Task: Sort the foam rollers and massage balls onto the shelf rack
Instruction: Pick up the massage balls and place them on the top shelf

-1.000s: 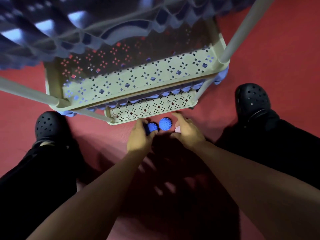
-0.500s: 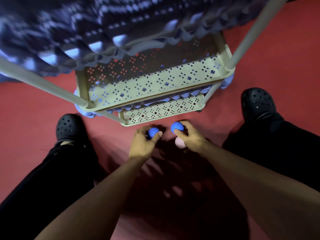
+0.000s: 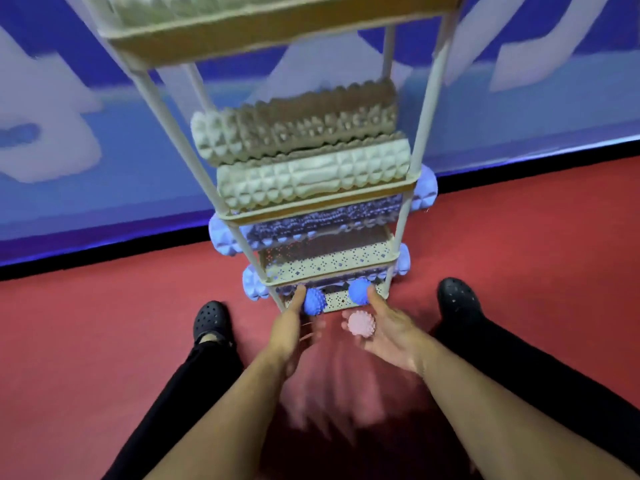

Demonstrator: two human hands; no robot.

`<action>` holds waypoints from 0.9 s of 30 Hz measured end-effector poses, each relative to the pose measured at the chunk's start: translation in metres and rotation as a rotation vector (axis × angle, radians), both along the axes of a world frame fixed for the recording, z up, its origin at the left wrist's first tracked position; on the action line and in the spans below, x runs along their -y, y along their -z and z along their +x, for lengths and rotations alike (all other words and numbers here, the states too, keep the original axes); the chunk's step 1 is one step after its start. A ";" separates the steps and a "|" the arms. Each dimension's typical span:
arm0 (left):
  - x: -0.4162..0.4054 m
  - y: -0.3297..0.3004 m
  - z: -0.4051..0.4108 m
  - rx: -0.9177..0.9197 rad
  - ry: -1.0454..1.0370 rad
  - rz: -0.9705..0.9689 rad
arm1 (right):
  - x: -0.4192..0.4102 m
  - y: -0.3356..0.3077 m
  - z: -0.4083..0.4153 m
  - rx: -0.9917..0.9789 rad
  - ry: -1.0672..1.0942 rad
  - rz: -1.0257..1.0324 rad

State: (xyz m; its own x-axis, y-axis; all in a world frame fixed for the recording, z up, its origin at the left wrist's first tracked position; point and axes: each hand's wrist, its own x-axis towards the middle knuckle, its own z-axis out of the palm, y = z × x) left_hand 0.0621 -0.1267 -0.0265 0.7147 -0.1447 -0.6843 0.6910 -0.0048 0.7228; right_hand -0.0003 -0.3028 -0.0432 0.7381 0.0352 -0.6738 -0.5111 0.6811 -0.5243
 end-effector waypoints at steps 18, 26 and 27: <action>-0.039 -0.373 -0.074 0.553 -0.110 -0.597 | -0.022 -0.405 -0.063 0.744 -0.062 -0.086; -0.028 -0.480 -0.044 0.925 -0.022 -0.304 | -0.011 -0.517 -0.033 0.945 -0.062 -0.726; -0.026 -0.491 -0.035 0.986 -0.021 -0.238 | -0.007 -0.529 -0.023 0.956 -0.051 -0.882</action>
